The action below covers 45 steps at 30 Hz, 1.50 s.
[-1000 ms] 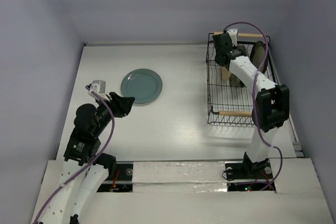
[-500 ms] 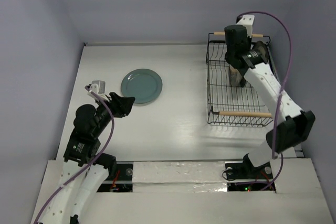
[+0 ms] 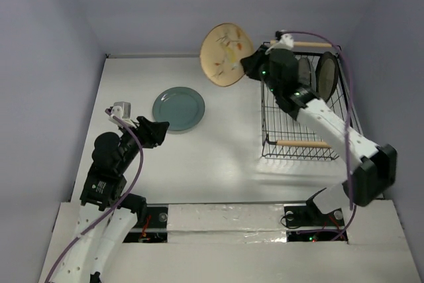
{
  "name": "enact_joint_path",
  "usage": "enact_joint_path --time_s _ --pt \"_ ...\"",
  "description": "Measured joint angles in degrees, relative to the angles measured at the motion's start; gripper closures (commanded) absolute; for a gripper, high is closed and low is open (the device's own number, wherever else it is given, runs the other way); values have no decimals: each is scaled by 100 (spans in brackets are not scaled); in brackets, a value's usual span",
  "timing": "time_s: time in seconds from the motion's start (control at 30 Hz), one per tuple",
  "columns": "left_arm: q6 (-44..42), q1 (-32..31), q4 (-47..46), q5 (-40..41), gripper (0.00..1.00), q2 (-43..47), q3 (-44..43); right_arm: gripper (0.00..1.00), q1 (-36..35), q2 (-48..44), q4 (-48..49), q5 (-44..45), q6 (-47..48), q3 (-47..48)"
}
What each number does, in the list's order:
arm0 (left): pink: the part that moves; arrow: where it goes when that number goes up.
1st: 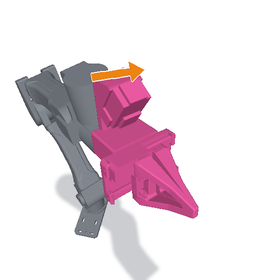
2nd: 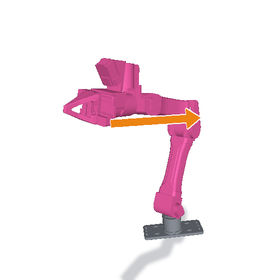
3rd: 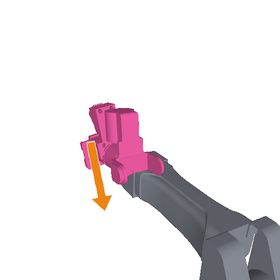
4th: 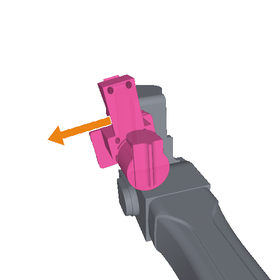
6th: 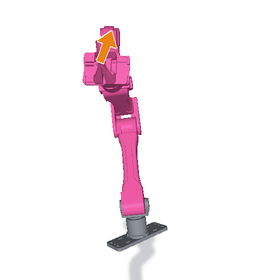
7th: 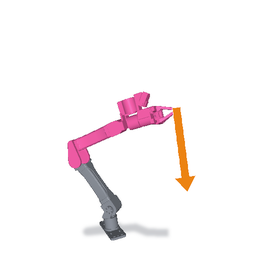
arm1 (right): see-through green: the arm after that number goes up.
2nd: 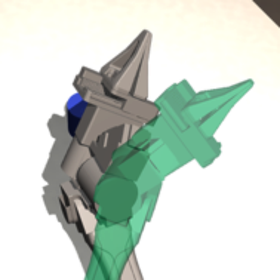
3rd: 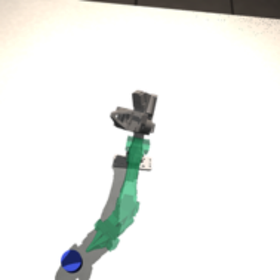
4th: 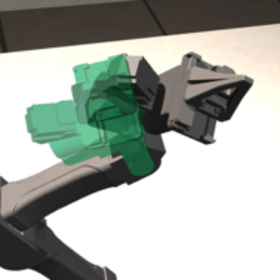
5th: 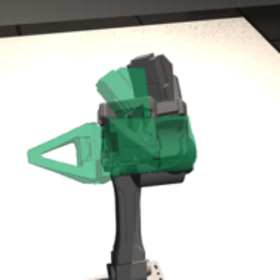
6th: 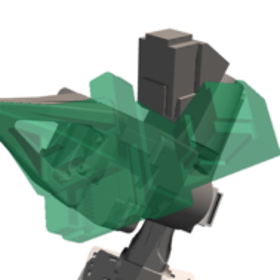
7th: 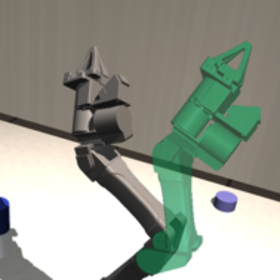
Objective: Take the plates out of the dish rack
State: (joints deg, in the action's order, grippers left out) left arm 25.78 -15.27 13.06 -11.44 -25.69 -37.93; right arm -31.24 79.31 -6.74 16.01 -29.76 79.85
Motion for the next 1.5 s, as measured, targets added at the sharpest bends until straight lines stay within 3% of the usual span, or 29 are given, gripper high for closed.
enact_joint_path --time_s 0.1,0.23,0.5,0.6,0.8,0.9,1.13,1.23,1.5 --pt "2 0 4 44 55 13 0 100 -131 892 721 -811 -776 -190" --pt "4 0 4 96 54 24 0 100 -437 1963 997 -1421 -1471 -240" --pt "17 48 4 151 54 83 0 100 -868 3438 1259 -1805 -2304 28" --pt "20 50 4 160 53 103 0 95 -927 3797 1366 -1816 -2483 168" --pt "20 55 7 162 53 109 0 79 -933 4273 1539 -1845 -2798 356" --pt "20 63 4 162 53 109 0 66 -931 4400 1672 -1904 -2949 446" --pt "22 63 4 162 53 111 0 18 -940 4415 1847 -1904 -2841 590" --pt "22 63 4 162 53 114 0 5 -938 4415 1770 -1902 -2677 568" --pt "22 63 4 160 53 116 2 0 -1019 4242 1316 -1808 -2107 501"
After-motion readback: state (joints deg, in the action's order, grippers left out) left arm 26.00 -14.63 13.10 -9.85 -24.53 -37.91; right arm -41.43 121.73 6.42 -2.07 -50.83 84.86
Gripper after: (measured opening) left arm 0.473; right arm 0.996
